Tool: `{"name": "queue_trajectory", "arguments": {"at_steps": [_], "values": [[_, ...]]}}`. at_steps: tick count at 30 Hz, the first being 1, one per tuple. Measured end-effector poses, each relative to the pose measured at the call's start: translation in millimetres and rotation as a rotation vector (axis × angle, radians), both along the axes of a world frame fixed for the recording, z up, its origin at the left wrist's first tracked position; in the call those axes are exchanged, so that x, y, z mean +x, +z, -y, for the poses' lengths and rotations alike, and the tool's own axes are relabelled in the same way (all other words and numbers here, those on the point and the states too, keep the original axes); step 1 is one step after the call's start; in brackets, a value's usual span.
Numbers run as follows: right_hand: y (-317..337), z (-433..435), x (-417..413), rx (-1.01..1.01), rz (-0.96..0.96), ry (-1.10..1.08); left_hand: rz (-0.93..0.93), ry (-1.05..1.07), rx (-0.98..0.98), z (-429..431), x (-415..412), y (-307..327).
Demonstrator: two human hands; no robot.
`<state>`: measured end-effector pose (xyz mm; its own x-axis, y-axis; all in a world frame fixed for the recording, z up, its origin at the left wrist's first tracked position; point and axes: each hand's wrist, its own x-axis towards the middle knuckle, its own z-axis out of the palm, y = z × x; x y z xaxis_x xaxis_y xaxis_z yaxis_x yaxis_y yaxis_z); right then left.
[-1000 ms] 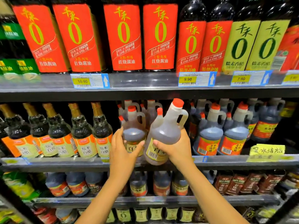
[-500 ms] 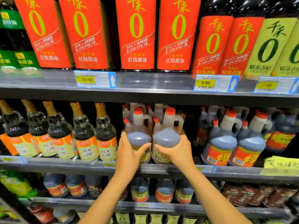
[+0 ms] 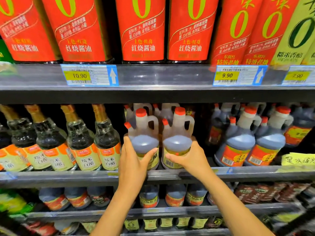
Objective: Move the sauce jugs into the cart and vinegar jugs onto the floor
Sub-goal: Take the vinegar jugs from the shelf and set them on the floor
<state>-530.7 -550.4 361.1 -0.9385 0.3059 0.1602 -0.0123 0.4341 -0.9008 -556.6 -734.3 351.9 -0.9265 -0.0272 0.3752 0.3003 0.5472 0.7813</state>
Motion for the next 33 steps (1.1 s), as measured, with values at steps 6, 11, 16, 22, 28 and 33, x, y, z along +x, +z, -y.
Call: {"name": "queue_trajectory", "arguments": {"at_steps": [6, 11, 16, 22, 28, 33], "values": [[5.3, 12.6, 4.7, 0.014, 0.019, -0.131, -0.028, -0.043, -0.046, 6.4, -4.7, 4.6], [4.8, 18.2, 2.9, 0.034, 0.029, -0.163, -0.041, -0.070, -0.035, 13.8, -8.0, 9.6], [2.0, 22.5, 1.0, 0.055, 0.021, -0.176, -0.039, -0.114, 0.009, 18.1, -9.0, 8.8], [-5.4, 29.3, 4.4, 0.053, -0.017, -0.163, -0.033, -0.091, 0.071, 13.7, -4.0, 4.6], [-6.8, 15.4, 10.6, 0.109, 0.050, -0.038, -0.018, -0.033, 0.002, 13.5, 4.4, -16.3], [-6.2, 8.2, 5.9, 0.138, 0.074, -0.005, -0.011, -0.093, -0.061, 22.6, -4.5, -16.1]]}}
